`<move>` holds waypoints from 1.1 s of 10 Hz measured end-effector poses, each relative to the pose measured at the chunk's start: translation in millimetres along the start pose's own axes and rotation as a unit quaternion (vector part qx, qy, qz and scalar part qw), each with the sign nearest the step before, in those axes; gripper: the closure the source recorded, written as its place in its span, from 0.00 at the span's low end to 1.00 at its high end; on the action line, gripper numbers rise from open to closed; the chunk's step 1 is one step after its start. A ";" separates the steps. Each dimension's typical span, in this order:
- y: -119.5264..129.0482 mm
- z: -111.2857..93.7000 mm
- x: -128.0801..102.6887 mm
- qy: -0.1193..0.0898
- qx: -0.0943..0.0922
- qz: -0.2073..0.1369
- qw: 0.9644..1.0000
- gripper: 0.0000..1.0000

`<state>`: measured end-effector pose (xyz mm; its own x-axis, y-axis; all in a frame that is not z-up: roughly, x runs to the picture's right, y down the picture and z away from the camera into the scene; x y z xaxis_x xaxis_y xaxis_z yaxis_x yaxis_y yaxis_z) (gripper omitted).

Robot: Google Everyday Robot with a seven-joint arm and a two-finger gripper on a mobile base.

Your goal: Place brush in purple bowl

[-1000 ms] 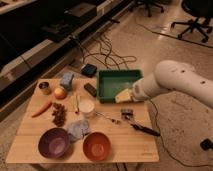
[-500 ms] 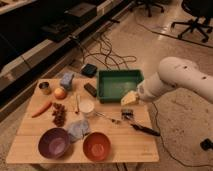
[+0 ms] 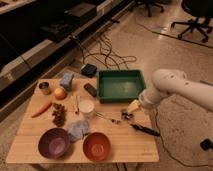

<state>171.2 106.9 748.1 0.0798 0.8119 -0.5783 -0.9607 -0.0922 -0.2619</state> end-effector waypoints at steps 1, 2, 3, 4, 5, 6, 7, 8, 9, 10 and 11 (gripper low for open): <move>-8.3 9.0 -13.2 0.006 0.016 0.009 1.000 0.35; -11.8 15.3 -19.9 0.011 0.026 0.013 1.000 0.35; -15.5 25.5 -37.6 0.015 0.032 0.013 0.999 0.35; -20.1 31.5 -46.6 0.017 0.034 0.011 0.999 0.35; -22.9 47.8 -68.2 0.017 0.033 0.000 0.999 0.35; -15.7 64.1 -86.5 0.017 0.029 -0.022 0.999 0.35; -7.8 77.2 -101.7 0.012 0.024 -0.054 0.998 0.35; -0.5 82.7 -108.7 0.005 0.019 -0.085 0.996 0.35; 5.8 84.4 -112.6 -0.006 0.012 -0.123 0.992 0.35; 11.1 83.2 -112.4 -0.013 0.012 -0.157 0.987 0.35; 18.0 82.4 -111.5 -0.015 0.015 -0.178 0.984 0.35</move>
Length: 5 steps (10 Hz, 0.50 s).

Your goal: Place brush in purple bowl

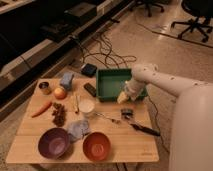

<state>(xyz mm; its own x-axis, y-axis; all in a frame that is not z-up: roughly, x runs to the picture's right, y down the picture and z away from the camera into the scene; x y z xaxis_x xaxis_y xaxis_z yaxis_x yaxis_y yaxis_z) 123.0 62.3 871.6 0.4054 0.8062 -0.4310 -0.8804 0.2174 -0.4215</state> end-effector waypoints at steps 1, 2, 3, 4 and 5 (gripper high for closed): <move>12.1 -4.1 -3.4 -0.002 0.002 -0.026 1.000 0.35; 29.7 -9.7 -4.3 -0.002 0.001 -0.049 0.999 0.35; 44.5 -16.1 2.9 0.003 0.005 -0.069 0.998 0.35; 48.9 -17.6 6.7 0.006 0.007 -0.073 0.997 0.35; 55.0 -17.6 12.8 0.013 0.008 -0.068 0.998 0.35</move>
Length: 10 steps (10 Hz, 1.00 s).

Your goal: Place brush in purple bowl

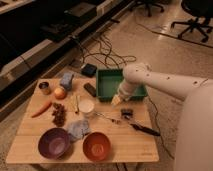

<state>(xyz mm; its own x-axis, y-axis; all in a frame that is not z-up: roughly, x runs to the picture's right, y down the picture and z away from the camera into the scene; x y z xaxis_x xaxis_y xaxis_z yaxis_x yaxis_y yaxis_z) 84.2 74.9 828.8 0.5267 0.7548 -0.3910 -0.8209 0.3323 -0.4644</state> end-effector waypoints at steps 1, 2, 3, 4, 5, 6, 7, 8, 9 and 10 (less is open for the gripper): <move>7.6 -0.8 5.3 0.004 0.001 0.012 1.000 0.35; 10.1 -2.2 13.2 0.007 0.004 0.028 1.000 0.35; 9.9 -2.9 18.4 0.008 0.005 0.035 0.999 0.35; 11.6 -5.8 32.6 0.008 0.008 0.054 0.998 0.35; 13.8 -9.2 44.2 0.005 0.012 0.073 0.997 0.35; 14.4 -11.5 52.8 0.003 0.015 0.089 0.996 0.35; 16.0 -13.2 58.6 0.002 0.017 0.101 0.995 0.35; 17.0 -13.1 58.6 0.001 0.018 0.102 0.995 0.35; 17.6 -13.0 58.1 0.001 0.017 0.101 0.995 0.35; 17.7 -12.4 57.1 0.001 0.016 0.099 0.995 0.35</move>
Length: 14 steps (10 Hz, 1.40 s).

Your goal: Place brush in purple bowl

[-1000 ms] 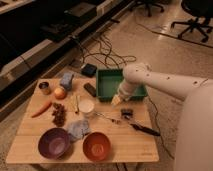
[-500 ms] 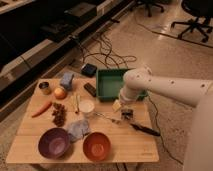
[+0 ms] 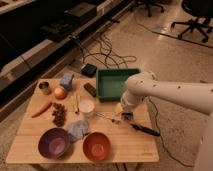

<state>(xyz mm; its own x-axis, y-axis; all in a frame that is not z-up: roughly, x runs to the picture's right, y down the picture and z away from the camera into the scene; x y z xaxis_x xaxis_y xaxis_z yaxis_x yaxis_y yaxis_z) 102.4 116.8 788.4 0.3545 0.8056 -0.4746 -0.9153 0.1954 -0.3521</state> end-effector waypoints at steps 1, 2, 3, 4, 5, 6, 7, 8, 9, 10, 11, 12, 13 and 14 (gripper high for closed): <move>-0.5 1.7 2.1 0.011 0.007 -0.014 1.000 0.35; 2.1 6.9 2.4 0.032 0.016 -0.049 0.998 0.35; 3.5 10.8 4.1 0.049 0.016 -0.082 0.995 0.35; -3.6 10.6 9.7 0.060 0.018 -0.106 0.992 0.35; -11.9 7.8 17.3 0.068 0.020 -0.114 0.991 0.35; -18.0 4.3 24.5 0.072 0.023 -0.112 0.991 0.35; -20.3 0.6 30.6 0.070 0.029 -0.114 0.991 0.35; -25.0 -1.0 36.6 0.071 0.034 -0.110 0.991 0.35; -29.9 -1.4 41.8 0.070 0.040 -0.108 0.991 0.35; -34.7 3.3 47.2 0.071 0.045 -0.105 0.991 0.35; -37.7 11.0 51.5 0.072 0.051 -0.103 0.991 0.35; -48.1 17.0 57.9 0.069 0.055 -0.097 0.991 0.35; -54.3 18.8 60.4 0.065 0.054 -0.097 0.992 0.35; -61.5 20.5 63.4 0.058 0.044 -0.093 0.993 0.35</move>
<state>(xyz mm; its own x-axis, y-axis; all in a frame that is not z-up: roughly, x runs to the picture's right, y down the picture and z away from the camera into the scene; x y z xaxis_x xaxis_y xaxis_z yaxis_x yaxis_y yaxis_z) 177.2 167.4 796.6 0.5337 0.6826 -0.4992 -0.8434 0.3866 -0.3731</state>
